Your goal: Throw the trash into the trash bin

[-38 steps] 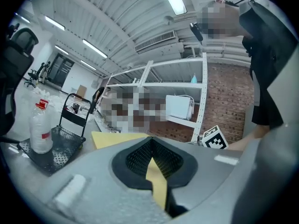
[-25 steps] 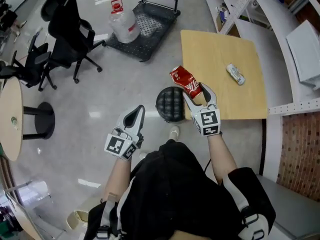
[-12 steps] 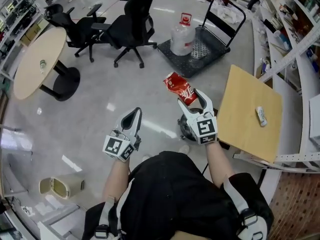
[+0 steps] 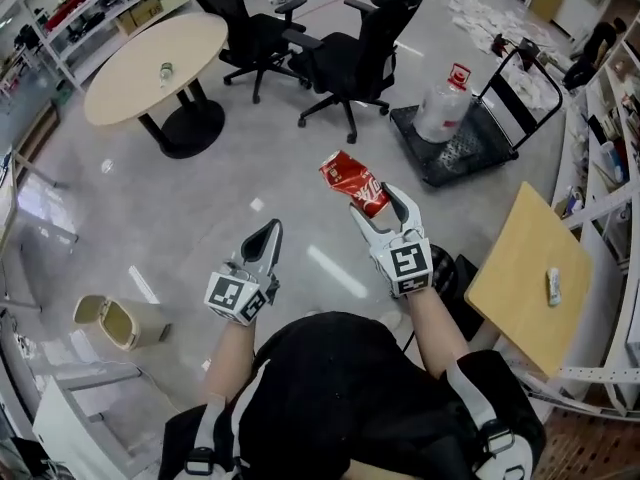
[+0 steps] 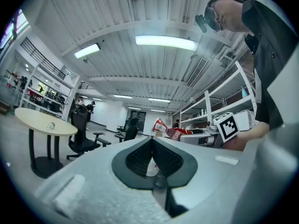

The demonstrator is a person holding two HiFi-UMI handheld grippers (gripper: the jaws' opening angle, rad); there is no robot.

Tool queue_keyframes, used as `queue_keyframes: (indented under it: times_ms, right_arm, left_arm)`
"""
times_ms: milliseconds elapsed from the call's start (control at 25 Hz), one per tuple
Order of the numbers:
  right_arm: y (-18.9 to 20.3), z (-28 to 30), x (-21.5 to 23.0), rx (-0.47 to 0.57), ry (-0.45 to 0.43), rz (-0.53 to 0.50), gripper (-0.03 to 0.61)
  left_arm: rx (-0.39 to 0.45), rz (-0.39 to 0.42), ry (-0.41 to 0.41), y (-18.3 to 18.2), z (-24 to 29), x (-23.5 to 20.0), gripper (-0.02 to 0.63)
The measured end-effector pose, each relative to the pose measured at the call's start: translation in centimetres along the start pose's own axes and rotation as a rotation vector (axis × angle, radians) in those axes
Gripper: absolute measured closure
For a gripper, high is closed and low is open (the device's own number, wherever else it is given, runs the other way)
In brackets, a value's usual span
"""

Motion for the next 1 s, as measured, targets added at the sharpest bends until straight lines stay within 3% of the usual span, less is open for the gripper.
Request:
queue_keyframes:
  times_ms: [200, 640, 840, 1000]
  right_arm:
    - [-1.6, 5.2, -5.7, 0.055, -0.165, -0.015, 0.281]
    - [-5.8, 17.1, -17.5, 0.120, -0.547, -0.051, 0.281]
    - [-7.5, 22.3, -22.5, 0.155, -0.702, -0.055, 0.281]
    - [-8.4, 26.5, -25.7, 0.187, -0.797, -0.066, 0.281]
  left_arm:
    - [0.041, 0.023, -0.140, -1.5, -5.9, -3.7, 0.612]
    - [0.106, 0.042, -0.545, -2.9, -18.1, -9.9, 0.612]
    - [0.127, 0.070, -0.737, -3.9, -22.1, -12.7, 0.612]
    - [0.133, 0.093, -0.845, -5.0, -23.8, -15.3, 0.612]
Point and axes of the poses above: the fingertips, and each gripper's own axes: z forward along the fingers, x to its right, y out of its underside, the point moved 8 cm from there along -z, backward along the fingers, and after that the axes turned 3 degrees about x, right-handed, at the moved point
